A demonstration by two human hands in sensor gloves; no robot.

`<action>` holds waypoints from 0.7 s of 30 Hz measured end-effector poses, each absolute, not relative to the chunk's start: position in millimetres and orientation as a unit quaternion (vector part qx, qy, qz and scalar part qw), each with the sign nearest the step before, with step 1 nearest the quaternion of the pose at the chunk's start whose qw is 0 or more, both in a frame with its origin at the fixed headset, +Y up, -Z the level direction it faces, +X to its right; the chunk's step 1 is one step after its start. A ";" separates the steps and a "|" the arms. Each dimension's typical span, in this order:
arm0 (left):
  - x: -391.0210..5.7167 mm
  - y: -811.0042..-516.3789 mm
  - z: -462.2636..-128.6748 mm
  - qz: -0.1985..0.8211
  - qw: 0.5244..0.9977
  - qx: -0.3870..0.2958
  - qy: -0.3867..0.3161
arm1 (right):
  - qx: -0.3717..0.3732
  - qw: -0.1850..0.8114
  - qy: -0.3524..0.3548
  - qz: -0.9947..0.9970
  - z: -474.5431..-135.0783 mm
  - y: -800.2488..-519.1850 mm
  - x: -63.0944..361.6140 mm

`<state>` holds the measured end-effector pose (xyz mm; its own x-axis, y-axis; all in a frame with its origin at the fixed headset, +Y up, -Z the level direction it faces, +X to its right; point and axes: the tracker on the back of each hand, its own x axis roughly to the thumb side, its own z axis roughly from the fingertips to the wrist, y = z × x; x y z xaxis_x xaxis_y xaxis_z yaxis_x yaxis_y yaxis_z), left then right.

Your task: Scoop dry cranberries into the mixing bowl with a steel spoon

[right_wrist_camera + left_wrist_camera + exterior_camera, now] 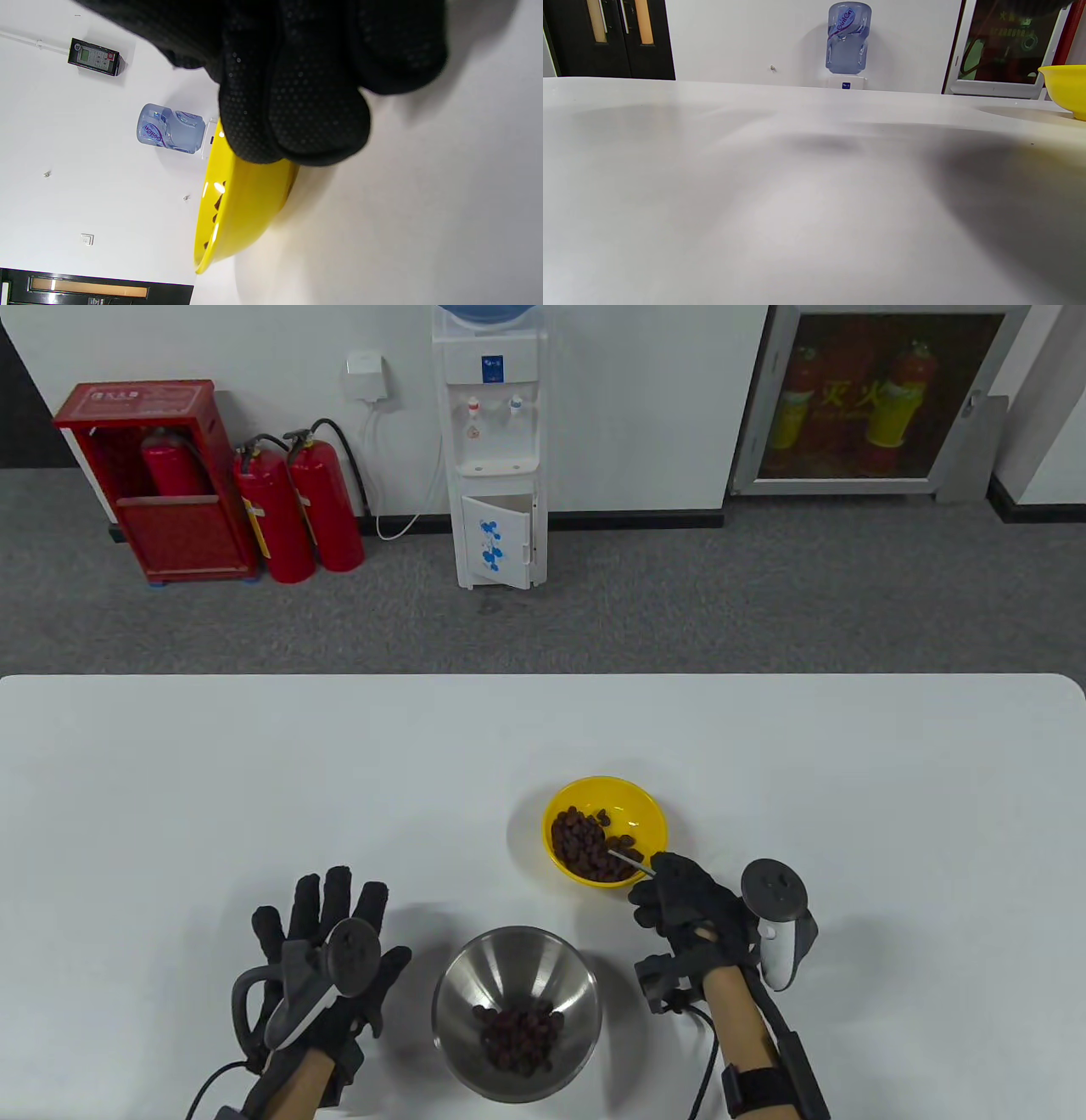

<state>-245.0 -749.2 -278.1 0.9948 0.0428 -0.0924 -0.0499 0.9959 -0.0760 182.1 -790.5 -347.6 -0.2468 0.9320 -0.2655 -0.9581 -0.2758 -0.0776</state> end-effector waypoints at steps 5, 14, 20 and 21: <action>-244.8 -749.2 -278.1 0.022 0.998 -0.039 0.045 | -0.133 0.602 0.049 0.786 -347.4 -790.5 182.2; -244.8 -749.0 -278.0 0.022 0.998 -0.040 0.046 | -0.141 0.616 0.055 0.773 -346.2 -790.3 183.2; -245.1 -748.7 -277.9 0.023 0.998 -0.039 0.046 | -0.146 0.624 0.050 0.766 -345.5 -789.8 184.9; -245.0 -748.7 -278.0 0.023 0.998 -0.039 0.046 | -0.144 0.627 0.047 0.764 -345.2 -789.4 185.9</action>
<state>-245.0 -748.7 -278.0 0.9946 0.0424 -0.0943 -0.0497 0.9958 -0.0765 185.9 -789.4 -345.2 -0.1729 0.9444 -0.2798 -0.9715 -0.2103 -0.1093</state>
